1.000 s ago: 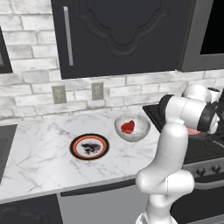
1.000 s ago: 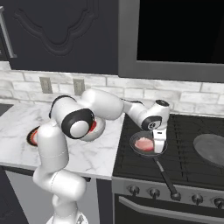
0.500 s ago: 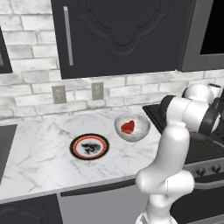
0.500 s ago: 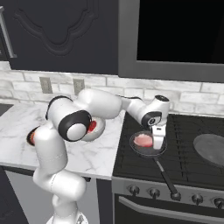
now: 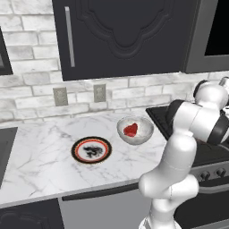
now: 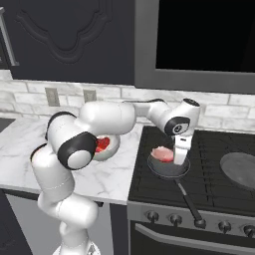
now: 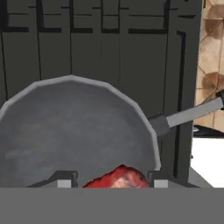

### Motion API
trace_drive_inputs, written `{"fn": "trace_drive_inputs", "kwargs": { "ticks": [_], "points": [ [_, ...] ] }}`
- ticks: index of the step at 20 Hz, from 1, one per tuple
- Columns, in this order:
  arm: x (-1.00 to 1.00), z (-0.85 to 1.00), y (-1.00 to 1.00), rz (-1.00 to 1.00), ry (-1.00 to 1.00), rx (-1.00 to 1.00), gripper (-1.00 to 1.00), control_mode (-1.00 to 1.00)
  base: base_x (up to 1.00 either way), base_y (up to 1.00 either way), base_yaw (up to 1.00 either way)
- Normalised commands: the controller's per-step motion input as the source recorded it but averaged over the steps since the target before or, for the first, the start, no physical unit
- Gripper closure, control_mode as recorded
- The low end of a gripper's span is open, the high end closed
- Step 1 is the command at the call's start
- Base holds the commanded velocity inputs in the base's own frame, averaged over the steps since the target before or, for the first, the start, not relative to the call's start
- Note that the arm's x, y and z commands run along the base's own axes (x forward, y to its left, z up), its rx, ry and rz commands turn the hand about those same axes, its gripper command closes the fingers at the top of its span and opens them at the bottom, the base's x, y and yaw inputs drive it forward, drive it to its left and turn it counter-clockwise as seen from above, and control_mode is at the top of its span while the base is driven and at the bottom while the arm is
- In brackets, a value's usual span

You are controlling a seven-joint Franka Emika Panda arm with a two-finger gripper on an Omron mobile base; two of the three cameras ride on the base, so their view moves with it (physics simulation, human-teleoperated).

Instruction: Place one of the steaks on the plate and the other in the bowl. Then place the bowl in the fridge.

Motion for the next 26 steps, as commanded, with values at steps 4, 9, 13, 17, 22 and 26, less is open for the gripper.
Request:
{"fn": "trace_drive_inputs", "kwargs": {
  "ticks": [4, 9, 13, 17, 22, 26],
  "points": [
    [-0.93, 0.00, 0.77, -0.02, -0.03, -0.01, 1.00, -1.00, 0.00, 0.00, 0.00],
    [-0.73, 0.03, 1.00, -0.03, -0.04, -0.09, 1.00, -1.00, 0.00, 0.00, 0.00],
    [-0.52, 0.07, 1.00, -0.05, -0.06, -0.11, 1.00, -1.00, 0.00, 0.00, 0.00],
    [-0.31, 0.16, 1.00, -0.13, -0.03, -0.06, 1.00, -1.00, 0.00, 0.00, 0.00],
    [-0.14, 0.34, 1.00, -0.16, -0.02, -0.04, 1.00, -1.00, 0.00, 0.00, 0.00],
    [-0.09, 0.37, 1.00, -0.16, 0.00, -0.05, 1.00, -1.00, 0.00, 0.00, 0.00]
  ]
}}
